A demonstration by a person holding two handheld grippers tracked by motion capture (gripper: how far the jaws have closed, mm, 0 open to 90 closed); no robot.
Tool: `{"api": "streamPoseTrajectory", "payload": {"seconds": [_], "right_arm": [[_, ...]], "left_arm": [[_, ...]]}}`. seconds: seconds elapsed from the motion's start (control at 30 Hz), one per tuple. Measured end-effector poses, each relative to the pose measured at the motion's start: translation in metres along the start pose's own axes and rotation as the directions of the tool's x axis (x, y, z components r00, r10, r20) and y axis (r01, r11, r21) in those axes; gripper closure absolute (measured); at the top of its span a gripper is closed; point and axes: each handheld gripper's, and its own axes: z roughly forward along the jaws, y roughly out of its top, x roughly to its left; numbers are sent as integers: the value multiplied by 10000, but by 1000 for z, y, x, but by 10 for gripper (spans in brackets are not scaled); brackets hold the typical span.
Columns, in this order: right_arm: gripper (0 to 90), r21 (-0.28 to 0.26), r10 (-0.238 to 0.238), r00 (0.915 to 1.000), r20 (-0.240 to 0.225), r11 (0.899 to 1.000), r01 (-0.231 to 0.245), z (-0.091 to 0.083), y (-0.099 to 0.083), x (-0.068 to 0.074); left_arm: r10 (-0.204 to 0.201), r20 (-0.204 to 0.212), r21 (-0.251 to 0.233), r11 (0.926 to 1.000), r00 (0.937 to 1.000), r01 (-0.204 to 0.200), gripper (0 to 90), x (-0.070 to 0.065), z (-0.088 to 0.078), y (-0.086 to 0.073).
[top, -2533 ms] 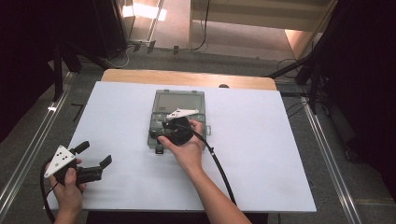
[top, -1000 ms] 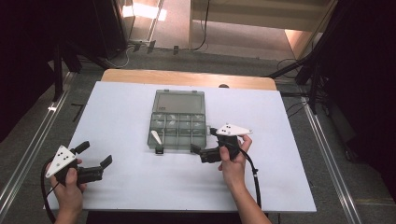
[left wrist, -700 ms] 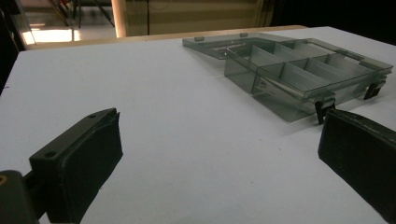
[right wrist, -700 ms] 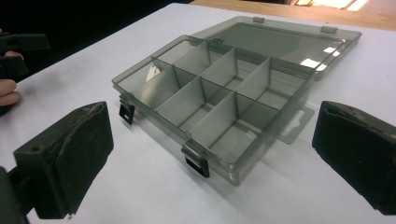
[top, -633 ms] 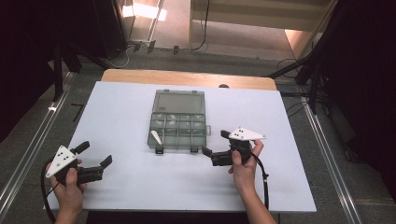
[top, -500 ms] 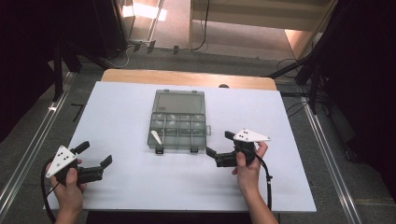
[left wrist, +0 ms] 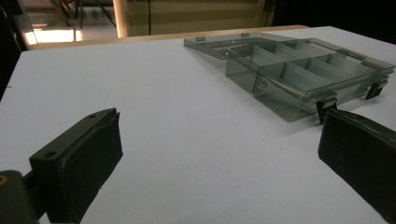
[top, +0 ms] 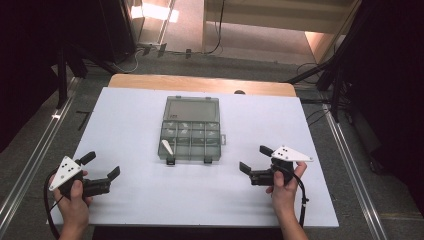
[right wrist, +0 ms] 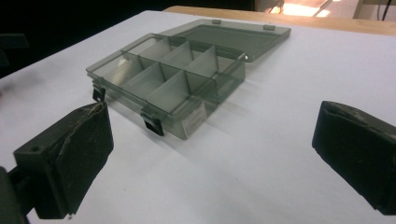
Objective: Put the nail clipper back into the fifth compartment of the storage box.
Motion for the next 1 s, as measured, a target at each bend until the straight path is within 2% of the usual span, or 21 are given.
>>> {"api": "streamPoseTrajectory", "payload": {"seconds": [0.3, 0.77, 1.0], "right_arm": [[0, -206, 342, 9981, 506, 9992, -332, -29, -16, -20], [2, -456, 463, 9920, 1172, 9981, -412, -61, -36, -47], [4, -628, 624, 9912, 1169, 9965, -553, -71, -46, -56]], "left_arm": [[10, -5, -1, 10000, 10000, -10, 0, 0, 0, 0], [-11, -10, -13, 10000, 10000, 11, 0, 0, 0, 0], [-22, 4, -41, 10000, 10000, 22, 0, 0, 0, 0]]}}
